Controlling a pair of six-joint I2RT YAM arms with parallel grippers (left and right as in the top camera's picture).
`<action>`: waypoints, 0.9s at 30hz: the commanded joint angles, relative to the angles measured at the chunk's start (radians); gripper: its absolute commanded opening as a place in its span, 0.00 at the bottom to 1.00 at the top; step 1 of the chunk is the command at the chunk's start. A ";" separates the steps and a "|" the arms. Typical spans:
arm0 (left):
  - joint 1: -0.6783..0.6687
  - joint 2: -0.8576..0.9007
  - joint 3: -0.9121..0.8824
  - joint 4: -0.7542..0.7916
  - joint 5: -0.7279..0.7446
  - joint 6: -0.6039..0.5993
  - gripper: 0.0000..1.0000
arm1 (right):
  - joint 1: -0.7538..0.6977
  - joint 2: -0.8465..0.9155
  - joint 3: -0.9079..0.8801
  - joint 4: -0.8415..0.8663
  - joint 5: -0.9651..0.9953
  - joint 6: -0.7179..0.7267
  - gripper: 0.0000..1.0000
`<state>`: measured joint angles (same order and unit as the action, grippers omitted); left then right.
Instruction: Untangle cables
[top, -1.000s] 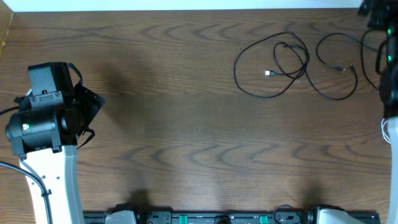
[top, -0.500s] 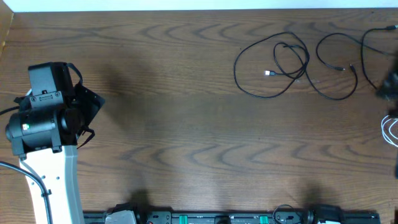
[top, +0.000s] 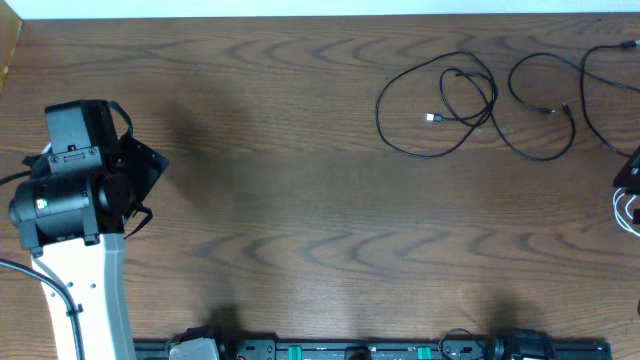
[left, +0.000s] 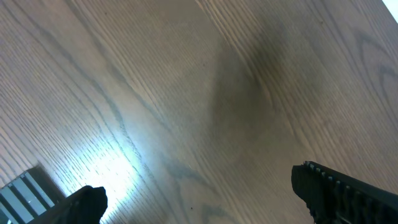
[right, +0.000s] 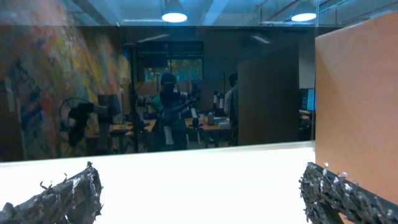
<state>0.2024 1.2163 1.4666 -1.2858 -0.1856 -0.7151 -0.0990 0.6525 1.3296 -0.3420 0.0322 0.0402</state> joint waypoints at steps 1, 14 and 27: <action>0.005 0.000 0.005 -0.005 -0.006 -0.008 1.00 | -0.005 0.000 -0.003 -0.022 -0.017 -0.003 0.99; 0.005 0.000 0.005 -0.005 -0.006 -0.008 1.00 | -0.005 -0.027 -0.003 -0.107 -0.079 0.146 0.99; 0.005 0.000 0.005 -0.005 -0.006 -0.008 1.00 | -0.005 -0.243 -0.003 -0.358 -0.076 0.094 0.99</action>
<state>0.2024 1.2163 1.4666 -1.2858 -0.1860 -0.7147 -0.0990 0.4496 1.3266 -0.6804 -0.0341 0.1520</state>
